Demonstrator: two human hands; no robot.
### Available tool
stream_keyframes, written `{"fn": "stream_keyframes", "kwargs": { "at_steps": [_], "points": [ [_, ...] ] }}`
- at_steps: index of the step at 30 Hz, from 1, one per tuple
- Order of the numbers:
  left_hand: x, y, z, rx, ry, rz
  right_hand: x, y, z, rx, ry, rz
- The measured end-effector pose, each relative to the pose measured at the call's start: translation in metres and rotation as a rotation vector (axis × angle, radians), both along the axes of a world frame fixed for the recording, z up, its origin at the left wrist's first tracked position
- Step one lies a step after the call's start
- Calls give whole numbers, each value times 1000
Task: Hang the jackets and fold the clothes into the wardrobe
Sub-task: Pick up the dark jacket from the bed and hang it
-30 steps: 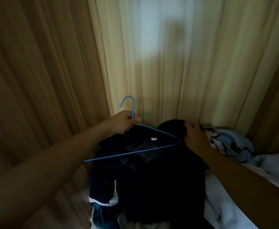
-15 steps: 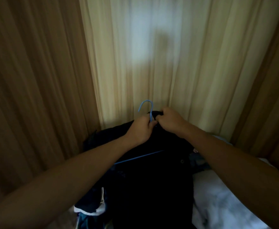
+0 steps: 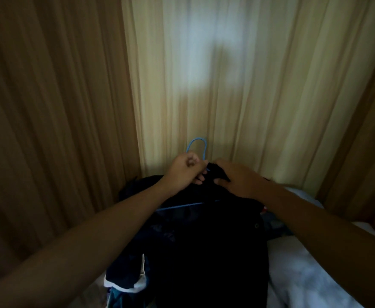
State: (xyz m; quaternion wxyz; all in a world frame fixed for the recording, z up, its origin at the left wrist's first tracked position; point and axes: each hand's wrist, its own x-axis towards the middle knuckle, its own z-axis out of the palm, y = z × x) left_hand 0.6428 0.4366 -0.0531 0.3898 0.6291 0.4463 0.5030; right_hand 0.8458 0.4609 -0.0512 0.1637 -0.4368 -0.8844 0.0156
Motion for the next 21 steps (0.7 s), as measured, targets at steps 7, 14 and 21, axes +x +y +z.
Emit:
{"fn": "stream_keyframes", "kwargs": {
  "at_steps": [7,14,21],
  "points": [
    [-119,38,-65,-99,591,164,24,0,-10,-3,101,-46],
    [-151,43,-122,-204,972,250,31,-13,-9,130,90,-165],
    [-115,31,3,-210,863,347,20,-15,7,390,-92,-358]
  ]
}}
